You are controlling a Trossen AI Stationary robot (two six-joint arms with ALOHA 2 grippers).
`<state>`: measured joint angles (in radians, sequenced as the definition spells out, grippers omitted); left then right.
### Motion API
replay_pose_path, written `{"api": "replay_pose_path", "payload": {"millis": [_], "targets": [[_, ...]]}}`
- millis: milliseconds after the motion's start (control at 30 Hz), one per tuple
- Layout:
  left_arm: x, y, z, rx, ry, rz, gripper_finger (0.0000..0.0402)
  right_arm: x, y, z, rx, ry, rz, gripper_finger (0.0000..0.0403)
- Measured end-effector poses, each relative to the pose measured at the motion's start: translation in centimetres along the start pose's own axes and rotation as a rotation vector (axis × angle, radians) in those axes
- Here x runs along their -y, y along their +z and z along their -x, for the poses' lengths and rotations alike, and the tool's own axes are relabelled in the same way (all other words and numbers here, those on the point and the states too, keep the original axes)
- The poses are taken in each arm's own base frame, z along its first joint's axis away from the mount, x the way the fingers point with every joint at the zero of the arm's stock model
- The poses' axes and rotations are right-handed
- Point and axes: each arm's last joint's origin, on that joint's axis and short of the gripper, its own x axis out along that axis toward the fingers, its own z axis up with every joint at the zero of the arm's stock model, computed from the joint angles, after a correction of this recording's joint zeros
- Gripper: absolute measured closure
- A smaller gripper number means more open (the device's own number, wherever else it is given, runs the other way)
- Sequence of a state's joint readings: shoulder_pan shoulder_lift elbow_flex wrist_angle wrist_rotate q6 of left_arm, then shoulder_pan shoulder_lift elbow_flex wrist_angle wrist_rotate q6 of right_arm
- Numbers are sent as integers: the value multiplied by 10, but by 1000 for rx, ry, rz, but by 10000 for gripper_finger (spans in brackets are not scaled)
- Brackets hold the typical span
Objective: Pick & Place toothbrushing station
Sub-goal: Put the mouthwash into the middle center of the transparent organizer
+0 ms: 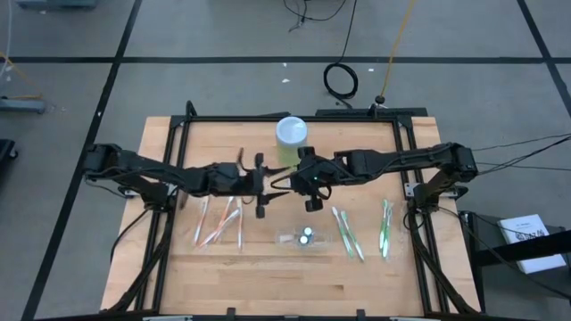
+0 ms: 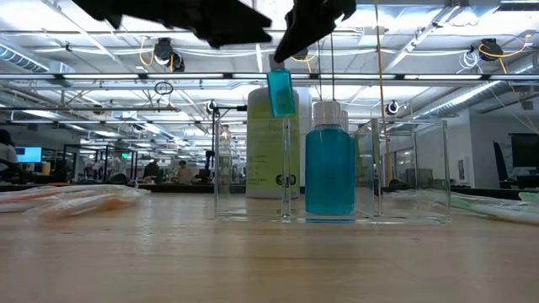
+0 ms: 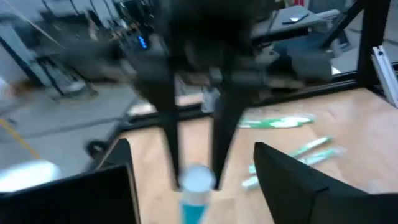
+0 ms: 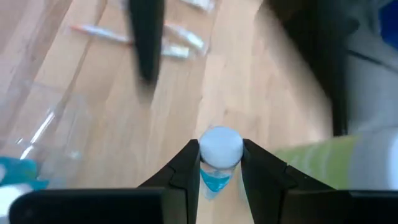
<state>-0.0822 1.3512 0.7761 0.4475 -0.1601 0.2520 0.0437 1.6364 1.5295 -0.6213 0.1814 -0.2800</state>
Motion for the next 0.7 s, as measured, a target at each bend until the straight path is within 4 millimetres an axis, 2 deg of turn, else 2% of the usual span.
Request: {"api": "replay_pose_path", "payload": {"millis": [133, 300, 533, 700], "targets": [[-5, 16, 23, -14, 94, -16, 184, -3, -2, 8, -11, 38, -51, 319], [-13, 23, 41, -51, 139, -14, 177, -11, 3, 33, 58, 155, -137, 319], [-18, 17, 42, -105, 166, 9, 176, -43, 11, 55, 108, 344, -221, 320], [-17, 14, 39, -121, 164, 13, 176, -72, 14, 49, 203, 411, -211, 322]]}}
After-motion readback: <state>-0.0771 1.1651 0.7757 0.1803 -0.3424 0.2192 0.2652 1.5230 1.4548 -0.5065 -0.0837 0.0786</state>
